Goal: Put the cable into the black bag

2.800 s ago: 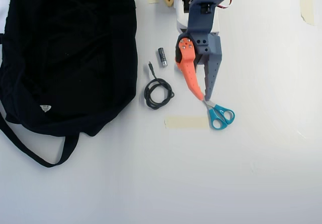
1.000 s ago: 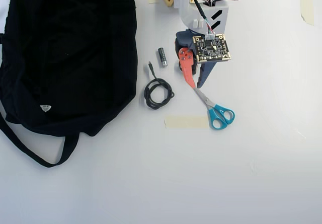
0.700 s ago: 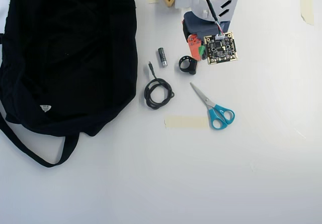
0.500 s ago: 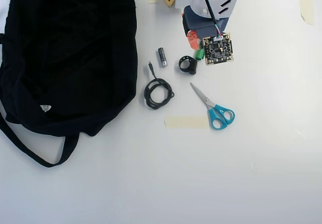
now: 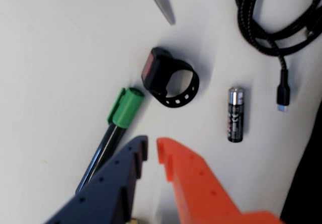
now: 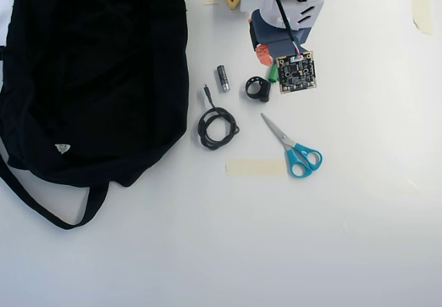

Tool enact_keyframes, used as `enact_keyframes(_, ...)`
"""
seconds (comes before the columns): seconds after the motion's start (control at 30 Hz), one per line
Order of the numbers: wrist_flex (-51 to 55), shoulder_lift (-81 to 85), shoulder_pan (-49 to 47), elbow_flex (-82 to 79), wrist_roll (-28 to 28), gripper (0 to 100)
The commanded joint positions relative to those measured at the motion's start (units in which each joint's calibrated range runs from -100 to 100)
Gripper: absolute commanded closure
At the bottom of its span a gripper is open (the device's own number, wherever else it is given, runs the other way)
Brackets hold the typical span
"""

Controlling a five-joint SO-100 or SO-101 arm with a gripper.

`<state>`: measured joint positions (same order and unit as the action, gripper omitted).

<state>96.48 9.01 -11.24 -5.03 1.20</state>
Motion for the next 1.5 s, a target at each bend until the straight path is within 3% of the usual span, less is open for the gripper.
enact_keyframes(0.0,0.68,1.37,-0.5,0.0,0.22,98)
enact_keyframes(0.83,-1.56,1.12,1.74,-2.25,0.22,98)
enact_keyframes(1.47,-21.03,-7.27,12.89,-2.61,-0.36,98)
